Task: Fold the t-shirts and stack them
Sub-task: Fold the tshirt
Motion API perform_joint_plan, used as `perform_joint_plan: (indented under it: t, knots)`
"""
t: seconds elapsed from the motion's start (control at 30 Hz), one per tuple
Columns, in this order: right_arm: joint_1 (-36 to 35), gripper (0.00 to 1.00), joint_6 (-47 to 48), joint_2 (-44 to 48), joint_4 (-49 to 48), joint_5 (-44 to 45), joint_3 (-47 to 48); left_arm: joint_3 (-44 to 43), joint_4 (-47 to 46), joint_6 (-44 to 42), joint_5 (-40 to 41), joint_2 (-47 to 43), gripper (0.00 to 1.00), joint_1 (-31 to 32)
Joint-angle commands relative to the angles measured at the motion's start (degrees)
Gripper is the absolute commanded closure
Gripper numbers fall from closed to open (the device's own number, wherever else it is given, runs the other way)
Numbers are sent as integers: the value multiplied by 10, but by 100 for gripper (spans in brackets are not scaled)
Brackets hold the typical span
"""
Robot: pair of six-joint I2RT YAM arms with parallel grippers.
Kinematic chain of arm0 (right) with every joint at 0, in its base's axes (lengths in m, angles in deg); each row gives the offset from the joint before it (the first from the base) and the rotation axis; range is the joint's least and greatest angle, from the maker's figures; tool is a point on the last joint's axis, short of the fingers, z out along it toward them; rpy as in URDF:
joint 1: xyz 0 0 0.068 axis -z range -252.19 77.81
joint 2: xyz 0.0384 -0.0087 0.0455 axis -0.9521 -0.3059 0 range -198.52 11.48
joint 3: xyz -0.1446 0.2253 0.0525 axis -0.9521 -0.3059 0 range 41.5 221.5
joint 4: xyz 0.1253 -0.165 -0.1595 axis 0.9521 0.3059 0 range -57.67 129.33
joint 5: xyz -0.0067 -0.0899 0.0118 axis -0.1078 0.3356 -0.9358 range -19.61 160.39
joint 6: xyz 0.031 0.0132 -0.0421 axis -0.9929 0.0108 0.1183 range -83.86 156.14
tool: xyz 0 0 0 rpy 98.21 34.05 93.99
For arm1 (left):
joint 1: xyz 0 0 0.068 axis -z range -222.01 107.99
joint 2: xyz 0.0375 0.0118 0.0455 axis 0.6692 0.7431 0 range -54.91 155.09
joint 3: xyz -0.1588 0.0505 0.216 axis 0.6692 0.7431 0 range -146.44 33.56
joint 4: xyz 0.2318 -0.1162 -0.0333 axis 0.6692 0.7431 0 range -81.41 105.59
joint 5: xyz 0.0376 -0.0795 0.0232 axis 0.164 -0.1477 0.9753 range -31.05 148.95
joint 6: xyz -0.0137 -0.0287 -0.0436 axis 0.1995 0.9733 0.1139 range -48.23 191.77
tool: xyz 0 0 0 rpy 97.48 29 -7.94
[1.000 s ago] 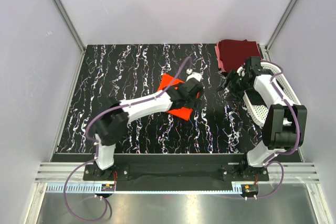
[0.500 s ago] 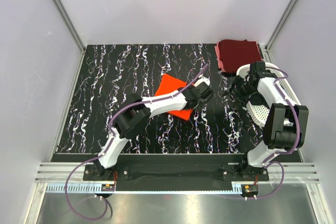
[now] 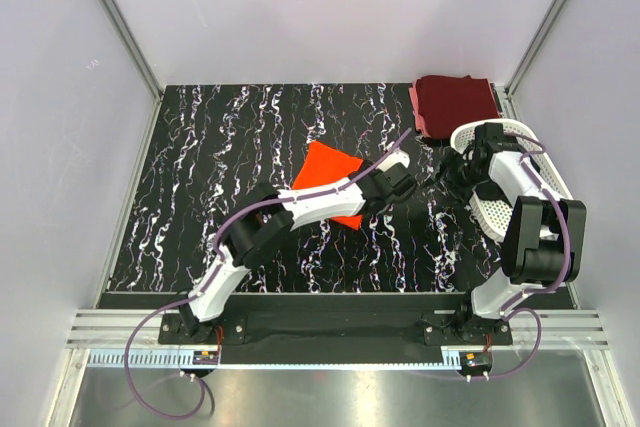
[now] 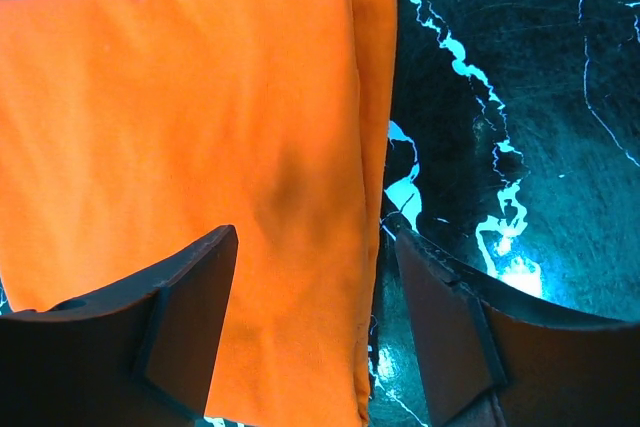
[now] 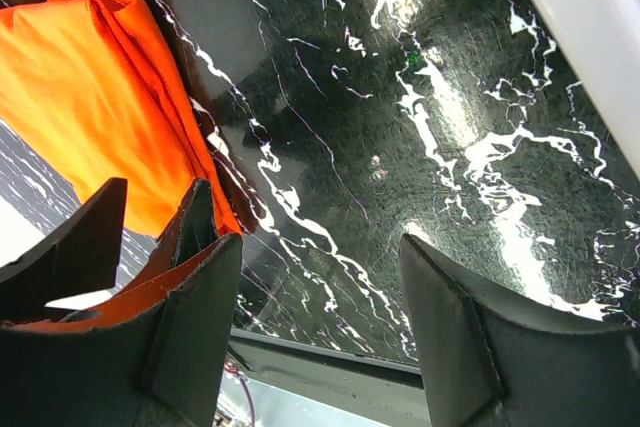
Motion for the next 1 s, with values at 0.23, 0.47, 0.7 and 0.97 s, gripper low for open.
perform_joint_plan:
  t: [0.23,0.47,0.7,0.97]
  knots:
    - [-2,29,-2,-3,-20,-18,0,-44,8,-3,26,38,39,6]
    - [-2,30,-8,-14,-27,-26,4,-29,9,-5,29,57,52,7]
    - [-3,28,-32,-55,-91,-120,3,9,-36,-25,-31,14,95,2]
    - [-35,25,-71,-114,-161,-164,28,74,-78,-14,-91,-69,100,-24]
